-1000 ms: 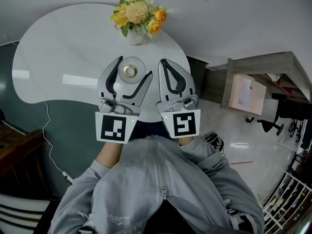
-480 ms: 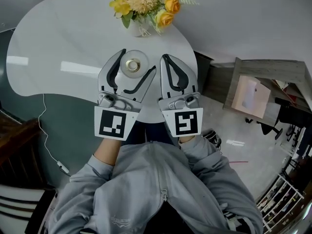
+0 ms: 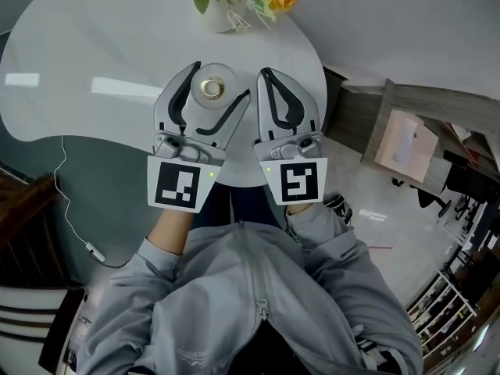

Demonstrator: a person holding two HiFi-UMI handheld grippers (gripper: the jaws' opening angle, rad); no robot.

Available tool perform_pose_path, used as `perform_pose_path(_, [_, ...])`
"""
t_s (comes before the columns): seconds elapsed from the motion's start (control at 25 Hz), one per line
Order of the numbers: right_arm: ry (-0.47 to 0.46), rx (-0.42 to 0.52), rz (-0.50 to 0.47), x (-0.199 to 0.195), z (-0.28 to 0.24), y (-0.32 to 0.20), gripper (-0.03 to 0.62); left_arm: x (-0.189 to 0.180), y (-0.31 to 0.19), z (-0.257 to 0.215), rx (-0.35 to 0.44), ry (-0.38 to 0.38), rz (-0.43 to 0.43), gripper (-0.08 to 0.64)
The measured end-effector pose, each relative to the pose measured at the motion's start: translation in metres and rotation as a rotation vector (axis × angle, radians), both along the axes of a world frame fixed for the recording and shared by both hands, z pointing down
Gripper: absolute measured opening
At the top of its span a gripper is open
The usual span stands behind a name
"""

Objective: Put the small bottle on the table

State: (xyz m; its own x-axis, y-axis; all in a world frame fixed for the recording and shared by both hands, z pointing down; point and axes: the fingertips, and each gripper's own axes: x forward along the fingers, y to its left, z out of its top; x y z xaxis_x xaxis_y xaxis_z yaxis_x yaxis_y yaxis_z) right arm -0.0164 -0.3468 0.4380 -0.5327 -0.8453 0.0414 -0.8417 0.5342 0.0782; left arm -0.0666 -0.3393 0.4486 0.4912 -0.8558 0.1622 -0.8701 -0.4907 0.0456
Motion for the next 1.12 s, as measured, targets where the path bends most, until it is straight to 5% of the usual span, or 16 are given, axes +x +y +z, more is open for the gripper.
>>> perform_pose_path(0.76, [0.023,-0.065,0.007,-0.002,0.067,-0.012,0.026,-0.003,-0.009,0.071,-0.041,-0.054,0.002,0.331])
perform_pose_path(1.12, [0.035,-0.085,-0.007,-0.009,0.080,-0.011,0.026,-0.001,-0.005,0.098,-0.133,-0.106,0.021,0.331])
